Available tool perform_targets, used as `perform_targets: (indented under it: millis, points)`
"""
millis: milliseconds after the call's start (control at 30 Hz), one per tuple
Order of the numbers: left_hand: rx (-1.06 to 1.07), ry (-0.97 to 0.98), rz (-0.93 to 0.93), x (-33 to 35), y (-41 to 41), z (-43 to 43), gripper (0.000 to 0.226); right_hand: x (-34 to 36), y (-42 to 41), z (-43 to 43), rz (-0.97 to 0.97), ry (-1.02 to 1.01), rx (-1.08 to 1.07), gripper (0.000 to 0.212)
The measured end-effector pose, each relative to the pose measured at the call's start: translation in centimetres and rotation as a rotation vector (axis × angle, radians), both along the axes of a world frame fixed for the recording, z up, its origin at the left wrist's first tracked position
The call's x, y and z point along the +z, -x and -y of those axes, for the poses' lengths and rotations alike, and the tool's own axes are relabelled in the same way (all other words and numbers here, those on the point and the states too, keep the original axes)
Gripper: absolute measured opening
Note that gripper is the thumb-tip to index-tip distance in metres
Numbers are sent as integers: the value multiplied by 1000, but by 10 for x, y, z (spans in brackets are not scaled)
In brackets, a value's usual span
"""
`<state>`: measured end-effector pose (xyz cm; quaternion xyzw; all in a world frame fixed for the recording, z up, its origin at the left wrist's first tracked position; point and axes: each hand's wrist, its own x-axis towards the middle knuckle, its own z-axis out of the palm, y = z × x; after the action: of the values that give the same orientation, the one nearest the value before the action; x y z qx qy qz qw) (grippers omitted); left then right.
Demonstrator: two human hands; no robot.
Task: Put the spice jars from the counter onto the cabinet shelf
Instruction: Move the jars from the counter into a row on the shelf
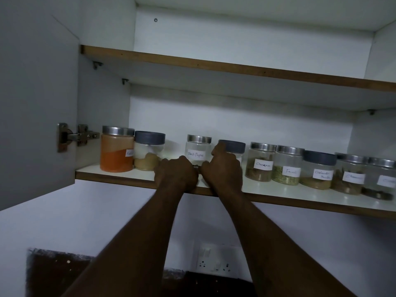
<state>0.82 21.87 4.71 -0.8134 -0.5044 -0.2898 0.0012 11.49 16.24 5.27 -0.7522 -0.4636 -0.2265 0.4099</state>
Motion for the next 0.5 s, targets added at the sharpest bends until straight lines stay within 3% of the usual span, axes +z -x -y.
perform_targets:
  millis: [500]
  points:
    - [-36, -59, -76, -1, 1, -1, 31, -2, -5, -4, -20, 44, -6, 47]
